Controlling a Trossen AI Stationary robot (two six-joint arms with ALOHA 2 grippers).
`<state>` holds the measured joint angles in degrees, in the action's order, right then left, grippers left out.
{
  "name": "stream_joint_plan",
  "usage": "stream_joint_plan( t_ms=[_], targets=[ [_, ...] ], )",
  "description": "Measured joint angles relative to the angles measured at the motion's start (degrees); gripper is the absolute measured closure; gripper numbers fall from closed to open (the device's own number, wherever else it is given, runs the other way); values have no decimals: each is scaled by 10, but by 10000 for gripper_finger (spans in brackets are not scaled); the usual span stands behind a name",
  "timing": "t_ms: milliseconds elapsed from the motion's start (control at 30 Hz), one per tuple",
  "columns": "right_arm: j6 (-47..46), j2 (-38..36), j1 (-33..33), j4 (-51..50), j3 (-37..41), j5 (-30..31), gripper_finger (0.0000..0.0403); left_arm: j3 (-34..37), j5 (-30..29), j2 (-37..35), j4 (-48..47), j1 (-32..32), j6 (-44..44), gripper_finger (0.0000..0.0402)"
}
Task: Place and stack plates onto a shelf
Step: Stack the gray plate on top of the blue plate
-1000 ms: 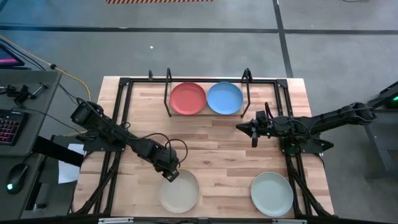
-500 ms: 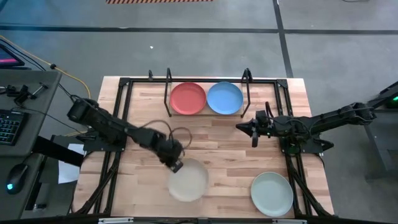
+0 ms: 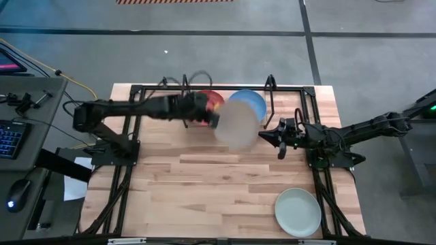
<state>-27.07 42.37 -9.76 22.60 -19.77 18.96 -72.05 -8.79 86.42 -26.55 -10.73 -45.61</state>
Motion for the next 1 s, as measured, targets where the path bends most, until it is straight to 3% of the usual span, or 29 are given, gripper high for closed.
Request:
stream_joint_plan(
  t_ms=[167,400,633,767,1000],
  targets=[
    [0,0,0,1,0,0,403,-30,-57,21,8,-62,18,401],
    [0,0,0,4,0,0,403,-30,-53,21,-32,-121,28,401],
    [1,0,0,6,0,0,403,-30,-47,38,-16,-127,14,401],
    [1,0,0,11,0,4,403,-60,-20,84,-14,-127,4,401],
    [0,0,0,15,0,5,403,-185,-7,206,-62,-119,34,402]
  ],
)
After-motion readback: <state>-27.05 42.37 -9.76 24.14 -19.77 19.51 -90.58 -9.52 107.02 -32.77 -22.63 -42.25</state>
